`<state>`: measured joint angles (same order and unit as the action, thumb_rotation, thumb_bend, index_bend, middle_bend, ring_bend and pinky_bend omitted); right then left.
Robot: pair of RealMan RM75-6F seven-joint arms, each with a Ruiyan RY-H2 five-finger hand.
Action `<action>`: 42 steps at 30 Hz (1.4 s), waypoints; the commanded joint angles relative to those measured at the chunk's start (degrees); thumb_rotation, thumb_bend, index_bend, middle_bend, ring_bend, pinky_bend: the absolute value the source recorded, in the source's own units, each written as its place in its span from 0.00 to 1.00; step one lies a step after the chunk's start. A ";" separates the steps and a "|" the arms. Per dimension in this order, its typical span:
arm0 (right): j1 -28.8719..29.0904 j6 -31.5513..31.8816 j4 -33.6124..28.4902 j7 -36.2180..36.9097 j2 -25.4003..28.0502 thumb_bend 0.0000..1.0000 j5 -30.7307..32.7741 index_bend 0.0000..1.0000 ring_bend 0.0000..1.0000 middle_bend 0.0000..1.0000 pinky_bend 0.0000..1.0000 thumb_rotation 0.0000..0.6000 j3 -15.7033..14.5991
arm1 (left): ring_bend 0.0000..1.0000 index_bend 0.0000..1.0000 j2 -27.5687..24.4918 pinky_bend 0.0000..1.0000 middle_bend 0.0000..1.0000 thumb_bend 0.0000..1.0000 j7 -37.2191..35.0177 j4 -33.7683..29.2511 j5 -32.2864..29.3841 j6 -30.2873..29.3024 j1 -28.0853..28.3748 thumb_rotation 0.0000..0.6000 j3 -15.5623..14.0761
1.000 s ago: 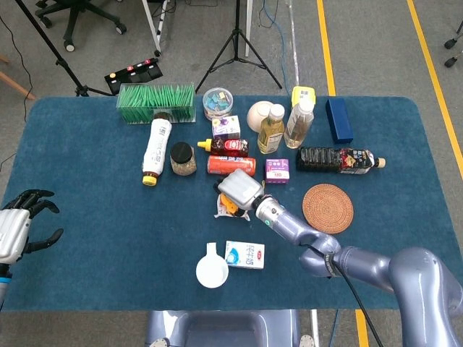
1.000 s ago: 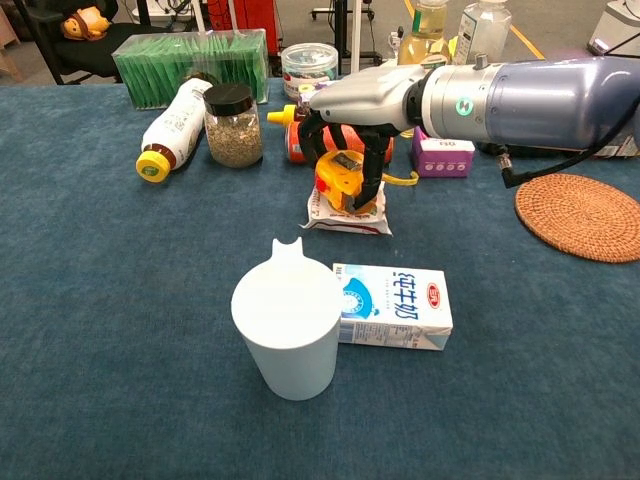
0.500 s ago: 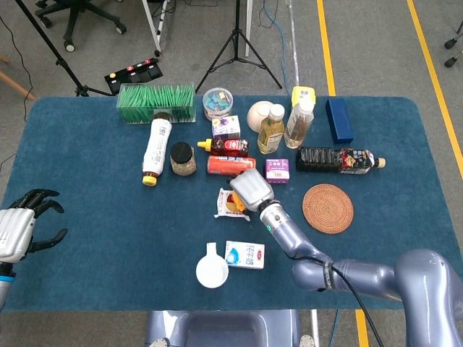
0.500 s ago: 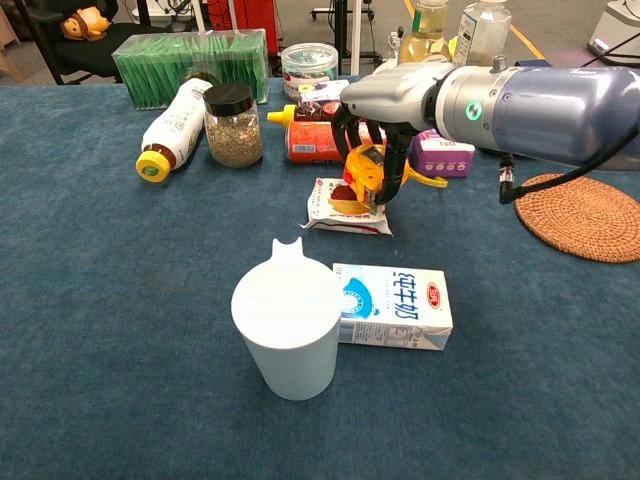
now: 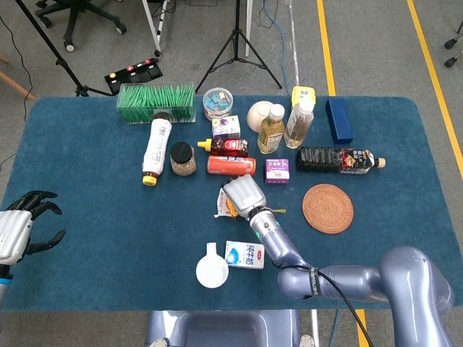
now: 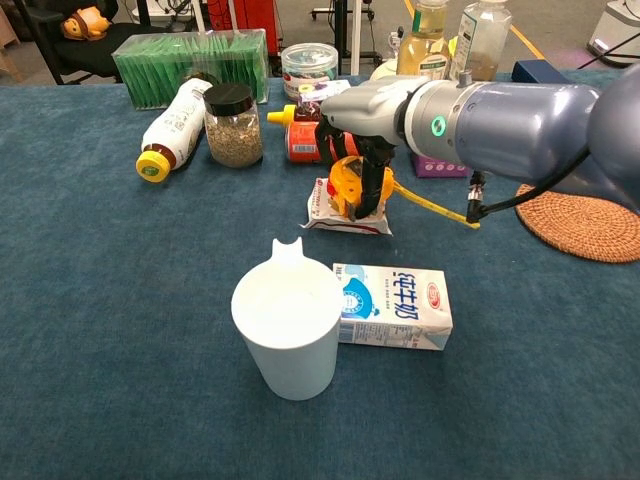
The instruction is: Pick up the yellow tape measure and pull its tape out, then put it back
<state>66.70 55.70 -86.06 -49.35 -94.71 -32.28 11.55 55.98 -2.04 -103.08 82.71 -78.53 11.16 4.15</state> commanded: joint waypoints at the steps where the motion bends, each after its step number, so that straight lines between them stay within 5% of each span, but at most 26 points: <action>1: 0.56 0.54 0.52 -0.72 -0.83 0.00 0.70 0.54 0.64 0.54 0.51 1.00 0.04 | 0.16 0.42 0.03 0.29 0.26 0.23 -0.36 0.30 0.15 -0.09 -0.08 1.00 -0.07; 6: 1.19 0.96 1.45 -1.55 -1.88 0.00 2.35 0.51 0.60 0.51 0.51 1.00 0.28 | 0.16 0.42 -0.04 0.29 0.26 0.23 -1.14 0.96 0.38 -0.24 -0.24 1.00 -0.19; 13: 1.91 0.58 0.68 -2.29 -1.41 0.00 5.22 0.22 0.43 0.34 0.41 1.00 0.89 | 0.16 0.42 -0.12 0.29 0.26 0.23 -2.00 1.56 0.48 -0.56 -0.50 1.00 -0.24; 21: 2.29 0.11 0.02 -1.70 -0.70 0.00 5.97 0.06 0.32 0.23 0.35 1.00 0.93 | 0.16 0.42 -0.22 0.29 0.26 0.23 -1.58 1.00 0.95 -0.84 -0.45 1.00 -0.19; 42: 2.10 -0.46 -0.68 -1.28 2.57 0.00 1.31 0.03 0.27 0.20 0.28 1.00 -2.12 | 0.16 0.42 0.05 0.29 0.26 0.23 -1.60 0.97 1.14 -0.96 -0.54 1.00 -0.29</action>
<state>69.07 55.30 -86.58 -50.96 -92.69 -30.22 9.86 56.04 -3.64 -102.11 83.85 -79.49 10.61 3.85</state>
